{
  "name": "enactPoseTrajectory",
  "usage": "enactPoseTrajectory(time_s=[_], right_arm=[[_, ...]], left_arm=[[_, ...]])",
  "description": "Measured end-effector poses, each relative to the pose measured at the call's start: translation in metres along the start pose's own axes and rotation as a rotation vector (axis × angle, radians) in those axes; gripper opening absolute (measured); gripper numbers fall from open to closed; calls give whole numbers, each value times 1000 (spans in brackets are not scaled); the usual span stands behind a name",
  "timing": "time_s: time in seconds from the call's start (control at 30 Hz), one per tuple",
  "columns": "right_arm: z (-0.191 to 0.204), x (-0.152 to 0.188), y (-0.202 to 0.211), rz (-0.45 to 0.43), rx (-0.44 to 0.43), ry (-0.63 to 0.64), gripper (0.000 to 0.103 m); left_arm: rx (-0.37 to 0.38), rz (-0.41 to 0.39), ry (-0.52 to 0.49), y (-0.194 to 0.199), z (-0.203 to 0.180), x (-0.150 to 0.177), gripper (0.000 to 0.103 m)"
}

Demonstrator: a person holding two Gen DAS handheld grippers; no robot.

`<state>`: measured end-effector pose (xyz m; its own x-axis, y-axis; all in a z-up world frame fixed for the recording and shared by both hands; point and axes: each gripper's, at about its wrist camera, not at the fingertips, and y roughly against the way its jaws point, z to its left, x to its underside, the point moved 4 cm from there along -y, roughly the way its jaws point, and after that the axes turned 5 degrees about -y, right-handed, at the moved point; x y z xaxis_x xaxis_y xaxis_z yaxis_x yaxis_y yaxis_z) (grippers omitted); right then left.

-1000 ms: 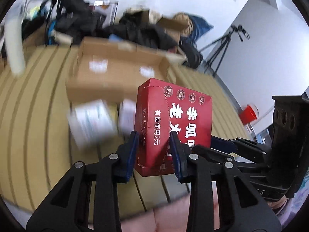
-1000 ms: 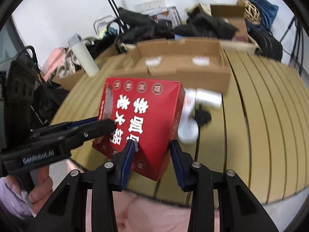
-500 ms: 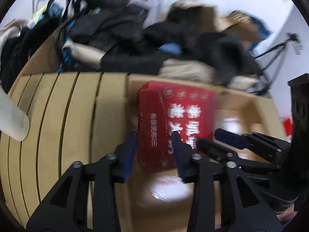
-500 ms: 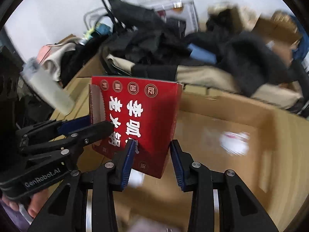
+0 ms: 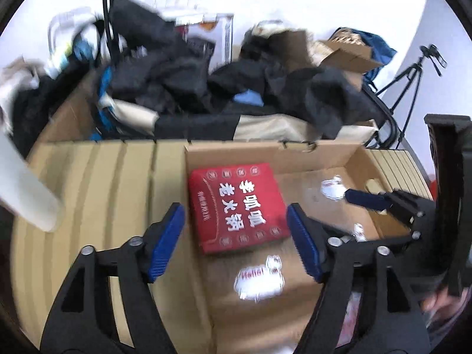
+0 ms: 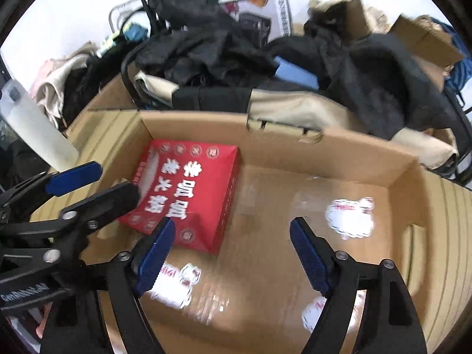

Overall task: Organize objects
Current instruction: 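Open the right tool and withdraw it from the tray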

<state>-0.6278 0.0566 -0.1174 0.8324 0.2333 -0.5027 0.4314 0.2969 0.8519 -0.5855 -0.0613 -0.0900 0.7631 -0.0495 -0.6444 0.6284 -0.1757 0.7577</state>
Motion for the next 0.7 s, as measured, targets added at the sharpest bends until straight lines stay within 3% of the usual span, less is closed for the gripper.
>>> enactPoseTrajectory(time_s=[0.13,0.23,0.3,0.4,0.47,0.6,0.7], right_arm=[[-10,9,79,-69,29,21,83],[-30,22,144,-112,90,9,83],[-45,33,181,-120,113,-17,84],[-59,51,218,-143,144,-54,86],[-63,67,239,-145,145,-87,86],[-48,102,289,-188,120,-92,86],[-22,142,327,-241,112,-35,86]], left_arm=[[-120,-68,-80,88,-5,-3,103],[-196,-71,-112,142,-2,5,103],[-225,-71,-78,172,0,11,103],[-197,-57,21,208,-4,28,103],[-169,-58,27,236,-19,40,103],[-212,-140,8,284,-38,67,103],[-274,-130,53,305,-44,109,103]])
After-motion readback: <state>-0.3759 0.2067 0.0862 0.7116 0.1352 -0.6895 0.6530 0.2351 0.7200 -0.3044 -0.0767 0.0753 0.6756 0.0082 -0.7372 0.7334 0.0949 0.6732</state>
